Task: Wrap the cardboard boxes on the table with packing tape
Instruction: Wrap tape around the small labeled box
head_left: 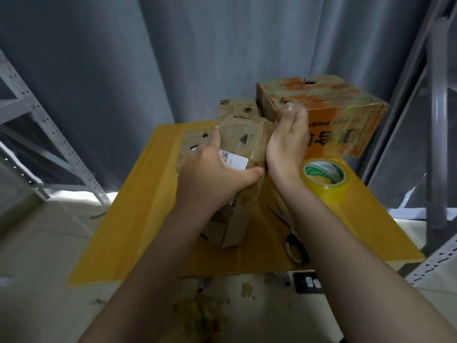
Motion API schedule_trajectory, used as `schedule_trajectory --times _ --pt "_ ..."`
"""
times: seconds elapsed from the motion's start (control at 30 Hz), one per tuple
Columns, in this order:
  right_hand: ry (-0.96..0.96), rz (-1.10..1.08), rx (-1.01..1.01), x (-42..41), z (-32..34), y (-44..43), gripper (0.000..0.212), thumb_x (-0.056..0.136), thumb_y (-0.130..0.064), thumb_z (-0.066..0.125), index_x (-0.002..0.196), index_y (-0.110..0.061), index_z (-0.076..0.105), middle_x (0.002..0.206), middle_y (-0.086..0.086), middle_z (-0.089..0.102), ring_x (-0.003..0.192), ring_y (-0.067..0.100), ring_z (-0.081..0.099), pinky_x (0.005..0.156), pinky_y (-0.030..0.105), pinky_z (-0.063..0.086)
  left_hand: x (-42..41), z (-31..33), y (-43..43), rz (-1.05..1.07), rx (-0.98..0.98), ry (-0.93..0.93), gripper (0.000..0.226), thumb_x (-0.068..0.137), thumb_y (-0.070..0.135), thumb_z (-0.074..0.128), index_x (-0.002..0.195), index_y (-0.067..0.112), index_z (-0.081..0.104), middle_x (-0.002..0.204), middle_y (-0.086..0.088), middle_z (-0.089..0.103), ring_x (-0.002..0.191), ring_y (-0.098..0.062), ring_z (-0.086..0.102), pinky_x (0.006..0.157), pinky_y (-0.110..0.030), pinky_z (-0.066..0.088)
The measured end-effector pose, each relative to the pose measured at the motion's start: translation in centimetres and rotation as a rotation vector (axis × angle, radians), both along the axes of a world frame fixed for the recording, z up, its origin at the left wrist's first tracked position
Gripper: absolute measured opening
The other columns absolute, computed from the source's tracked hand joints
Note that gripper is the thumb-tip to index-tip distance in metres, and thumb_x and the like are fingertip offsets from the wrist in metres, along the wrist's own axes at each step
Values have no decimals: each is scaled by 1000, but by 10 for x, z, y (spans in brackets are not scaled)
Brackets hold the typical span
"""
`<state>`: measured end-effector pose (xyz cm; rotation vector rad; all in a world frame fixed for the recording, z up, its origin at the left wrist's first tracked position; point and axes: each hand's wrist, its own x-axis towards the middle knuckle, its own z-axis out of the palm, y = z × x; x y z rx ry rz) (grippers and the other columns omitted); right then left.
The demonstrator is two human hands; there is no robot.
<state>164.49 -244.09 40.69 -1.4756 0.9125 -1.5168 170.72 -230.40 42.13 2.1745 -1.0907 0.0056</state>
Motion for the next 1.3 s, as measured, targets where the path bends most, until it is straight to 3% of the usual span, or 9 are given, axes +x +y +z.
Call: schedule_trajectory --times 0.3,0.4,0.47,0.53,0.63,0.77,0.93,1.2,1.3 --pt "-68 72 -147 -22 -1 -4 19 110 -16 45 96 -12 57 72 -14 51 66 -9 52 65 12 39 6 0 6 -91 7 50 121 59 80 75 162 42 25 150 16 53 134 -15 54 106 -46 50" --pt "-25 166 -91 -27 1 -3 21 112 -28 43 99 -20 59 77 -12 55 70 -6 54 70 21 44 10 0 8 -108 -59 202 126 56 78 81 162 44 23 127 22 59 114 -7 63 99 -39 57" --pt "23 276 73 -29 7 0 35 111 -46 34 103 -27 63 85 -11 65 80 0 64 75 32 53 13 2 9 -152 -113 284 126 55 75 83 162 41 27 129 23 60 114 -3 63 98 -32 56" --pt "19 439 285 -31 13 3 55 108 -62 24 110 -29 69 98 -7 75 95 12 72 80 37 59 14 4 9 -223 -172 352 112 62 69 85 159 36 40 147 23 55 125 1 57 101 -22 50" --pt "-15 532 420 -34 18 7 71 103 -73 20 114 -28 74 99 -1 78 98 24 74 83 43 57 10 4 6 -291 -310 430 48 91 42 78 136 30 68 125 21 73 112 3 68 92 -26 57" --pt "71 381 301 -39 24 8 70 104 -69 16 111 -30 73 113 0 75 111 22 68 106 51 50 0 1 -1 -204 -440 279 49 101 30 67 148 30 56 137 11 66 124 -3 61 106 -37 54" --pt "145 381 281 -45 33 3 78 101 -73 14 123 -25 71 121 0 73 116 22 66 108 48 48 -29 -4 -9 -213 -194 40 108 79 57 79 163 41 12 164 12 36 144 -9 42 105 -27 39" --pt "84 249 197 -42 30 10 76 100 -73 11 149 -32 53 146 -6 60 136 17 53 115 41 37 -57 -5 -16 -61 -232 -248 103 76 44 86 158 20 28 150 0 53 127 -27 60 89 -39 55" --pt "148 206 145 -42 30 7 83 95 -77 6 134 -33 64 130 -8 68 125 18 59 110 46 42 -56 -5 -15 -59 -253 -240 98 75 44 86 154 20 33 148 1 56 125 -26 61 88 -37 55"
